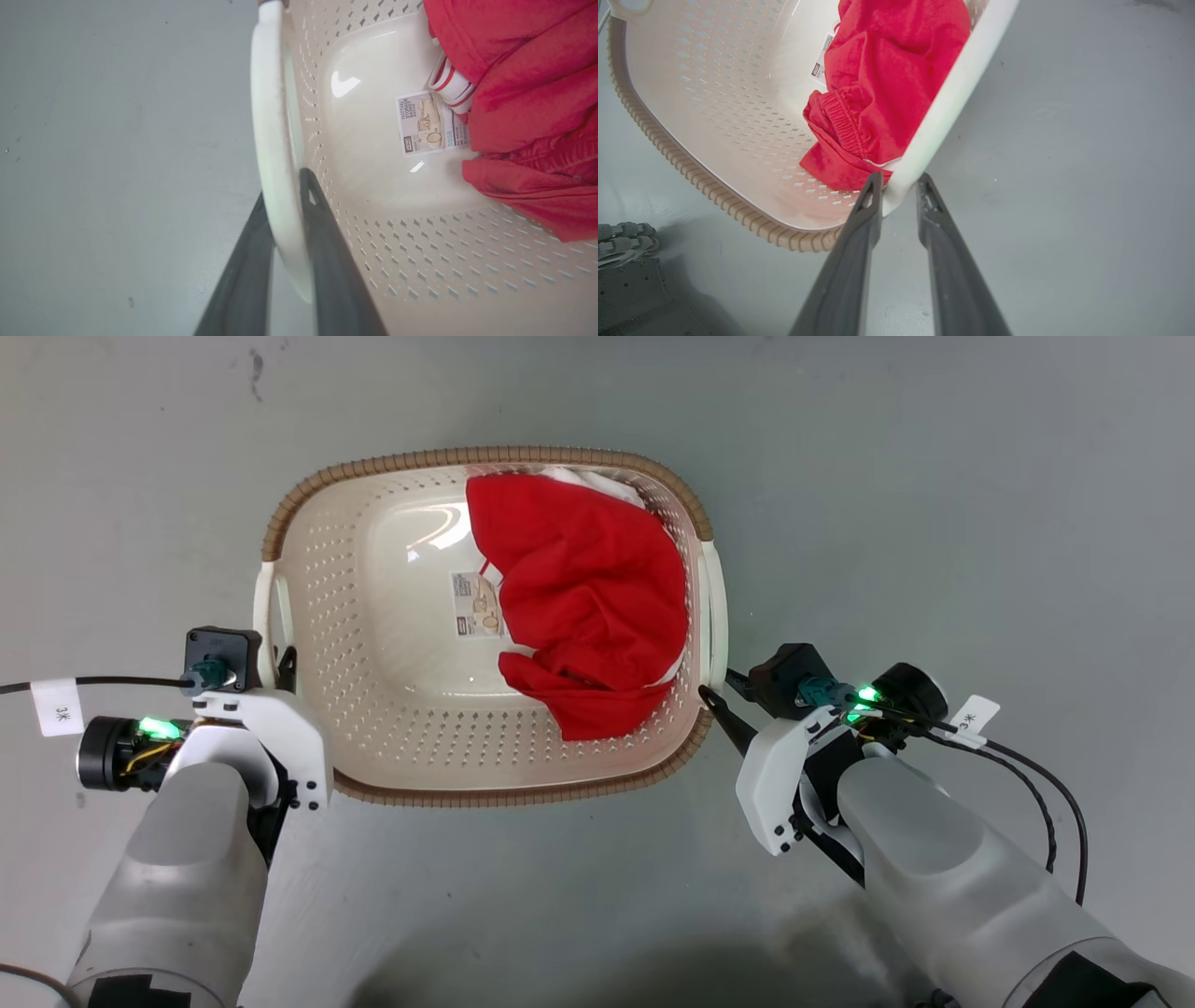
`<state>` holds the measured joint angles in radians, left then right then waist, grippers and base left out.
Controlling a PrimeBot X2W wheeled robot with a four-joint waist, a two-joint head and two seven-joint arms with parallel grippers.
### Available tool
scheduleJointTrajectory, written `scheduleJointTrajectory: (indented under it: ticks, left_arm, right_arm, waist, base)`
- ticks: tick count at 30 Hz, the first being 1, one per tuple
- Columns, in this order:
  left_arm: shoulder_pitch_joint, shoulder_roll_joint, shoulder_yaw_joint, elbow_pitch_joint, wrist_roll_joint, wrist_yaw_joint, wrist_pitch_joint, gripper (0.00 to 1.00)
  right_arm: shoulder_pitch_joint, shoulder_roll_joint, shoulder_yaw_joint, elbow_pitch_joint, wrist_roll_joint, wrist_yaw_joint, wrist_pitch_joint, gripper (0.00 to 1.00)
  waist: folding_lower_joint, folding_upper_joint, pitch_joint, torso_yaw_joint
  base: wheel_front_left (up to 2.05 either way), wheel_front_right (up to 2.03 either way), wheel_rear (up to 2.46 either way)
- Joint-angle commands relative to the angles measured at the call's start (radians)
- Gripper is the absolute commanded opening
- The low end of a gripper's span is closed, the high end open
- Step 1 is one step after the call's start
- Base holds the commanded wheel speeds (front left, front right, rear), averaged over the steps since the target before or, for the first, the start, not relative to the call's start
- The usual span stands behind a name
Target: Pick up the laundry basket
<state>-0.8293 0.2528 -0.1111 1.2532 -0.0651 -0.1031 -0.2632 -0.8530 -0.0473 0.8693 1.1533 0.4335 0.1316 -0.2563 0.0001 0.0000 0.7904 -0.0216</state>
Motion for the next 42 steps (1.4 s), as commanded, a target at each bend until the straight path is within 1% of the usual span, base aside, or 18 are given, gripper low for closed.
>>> scheduleJointTrajectory:
  ticks: [1,10,15,30,36,42]
  left_arm:
    - [0.000,0.005,-0.003,0.005,0.000,0.001,-0.002,0.00]
    - [0.044,0.001,-0.013,0.023,-0.019,-0.006,0.001,0.00]
    - [0.070,-0.009,-0.026,0.030,-0.028,-0.012,0.025,0.00]
    - [0.155,-0.050,-0.082,0.034,-0.057,-0.025,0.130,0.00]
    - [0.190,-0.074,-0.130,0.034,-0.082,-0.026,0.179,0.00]
    - [0.231,-0.089,-0.184,0.034,-0.135,-0.026,0.245,0.00]
  right_arm:
    - [-0.014,-0.005,0.007,0.005,0.002,-0.002,-0.006,0.00]
    - [0.013,-0.005,0.040,0.023,0.035,-0.002,0.002,0.00]
    - [0.035,-0.005,0.062,0.032,0.061,-0.002,0.026,0.00]
    - [0.095,-0.005,0.121,0.073,0.153,-0.002,0.169,0.00]
    - [0.130,-0.002,0.147,0.073,0.194,-0.002,0.233,0.00]
    - [0.155,-0.002,0.180,0.060,0.239,-0.001,0.306,0.00]
  waist:
    - [-0.0001,0.0000,-0.015,0.000]
    - [-0.0001,0.0000,-0.135,-0.011]
    - [-0.0001,0.0000,-0.208,-0.015]
    - [-0.0001,0.0000,-0.438,-0.032]
    - [-0.0001,0.0000,-0.519,-0.047]
    - [-0.0001,0.0000,-0.600,-0.063]
  base:
    - [0.00,0.00,0.00]
    - [0.00,0.00,0.00]
    - [0.00,0.00,0.00]
    - [0.00,0.00,0.00]
    - [0.00,0.00,0.00]
    - [0.00,0.00,0.00]
